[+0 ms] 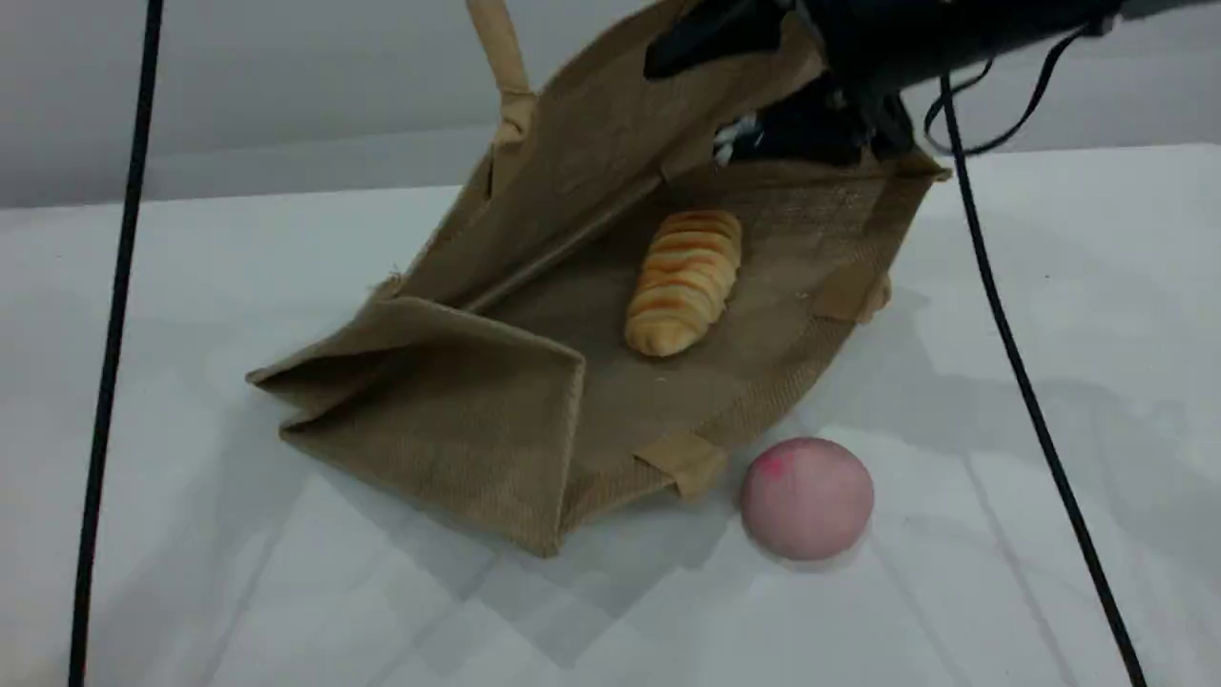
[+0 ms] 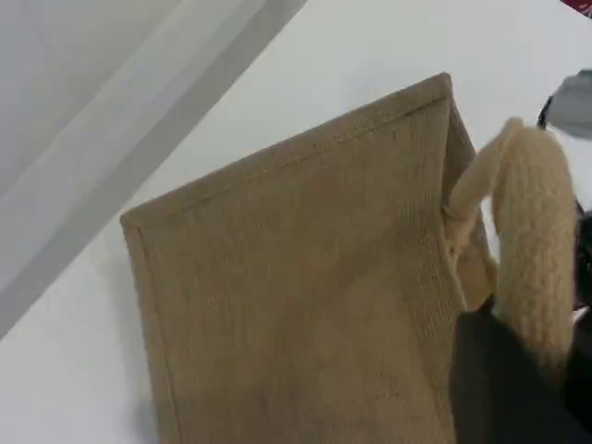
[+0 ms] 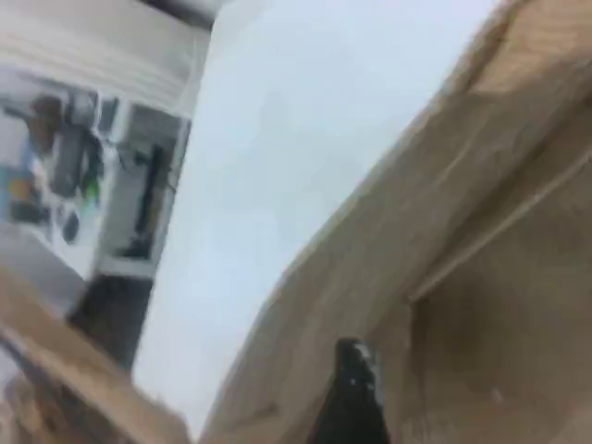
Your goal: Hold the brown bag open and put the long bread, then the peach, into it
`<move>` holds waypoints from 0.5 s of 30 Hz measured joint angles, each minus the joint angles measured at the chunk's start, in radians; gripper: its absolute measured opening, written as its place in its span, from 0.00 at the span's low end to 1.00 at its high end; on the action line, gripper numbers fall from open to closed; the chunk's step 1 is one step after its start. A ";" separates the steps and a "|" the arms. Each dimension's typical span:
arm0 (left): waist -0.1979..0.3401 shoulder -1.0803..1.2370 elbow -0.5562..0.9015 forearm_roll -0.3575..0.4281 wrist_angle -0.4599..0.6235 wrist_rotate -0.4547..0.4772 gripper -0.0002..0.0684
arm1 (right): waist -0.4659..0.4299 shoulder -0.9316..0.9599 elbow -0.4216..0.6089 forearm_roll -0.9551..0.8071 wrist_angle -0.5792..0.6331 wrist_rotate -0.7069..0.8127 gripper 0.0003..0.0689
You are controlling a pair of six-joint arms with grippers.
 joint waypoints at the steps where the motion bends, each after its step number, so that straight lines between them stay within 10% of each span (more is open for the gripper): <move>1: 0.000 0.000 0.000 0.000 0.000 0.000 0.14 | -0.008 -0.011 -0.005 -0.027 0.018 -0.002 0.77; 15: 0.000 0.000 0.000 0.000 -0.001 0.007 0.14 | -0.066 -0.210 -0.047 -0.694 0.123 0.263 0.77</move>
